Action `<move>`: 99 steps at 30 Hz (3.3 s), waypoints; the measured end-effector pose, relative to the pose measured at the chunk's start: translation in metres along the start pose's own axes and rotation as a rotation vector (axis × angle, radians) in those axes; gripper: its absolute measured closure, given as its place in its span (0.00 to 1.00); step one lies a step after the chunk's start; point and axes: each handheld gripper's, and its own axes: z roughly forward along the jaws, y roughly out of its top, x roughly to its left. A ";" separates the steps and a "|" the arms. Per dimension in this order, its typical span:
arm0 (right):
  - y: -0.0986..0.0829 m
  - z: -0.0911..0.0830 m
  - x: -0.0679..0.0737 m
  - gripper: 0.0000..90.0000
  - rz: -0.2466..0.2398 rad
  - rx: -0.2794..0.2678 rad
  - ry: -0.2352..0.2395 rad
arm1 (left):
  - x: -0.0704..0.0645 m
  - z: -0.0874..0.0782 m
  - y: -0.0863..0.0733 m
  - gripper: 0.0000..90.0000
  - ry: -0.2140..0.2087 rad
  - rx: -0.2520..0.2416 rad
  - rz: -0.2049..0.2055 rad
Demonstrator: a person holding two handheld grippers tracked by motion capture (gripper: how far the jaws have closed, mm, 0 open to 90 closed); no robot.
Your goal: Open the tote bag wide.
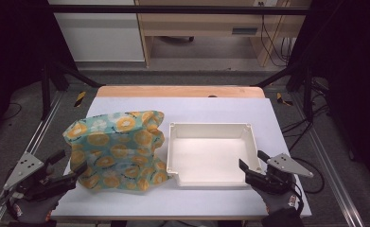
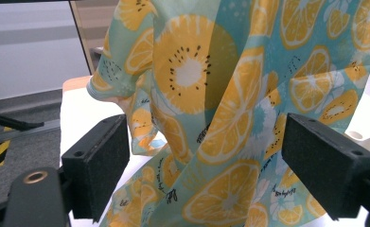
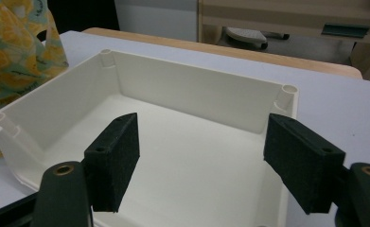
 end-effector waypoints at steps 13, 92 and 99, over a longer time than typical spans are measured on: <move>0.012 0.011 0.018 0.34 -0.030 0.006 0.056 | 0.002 -0.002 0.011 0.18 -0.005 -0.011 0.006; 0.095 0.110 0.186 0.62 -0.118 -0.052 0.435 | 0.000 0.004 0.014 0.66 -0.010 0.019 -0.015; 0.094 0.113 0.188 0.74 -0.114 -0.047 0.436 | 0.000 0.005 0.013 0.73 -0.019 0.022 -0.021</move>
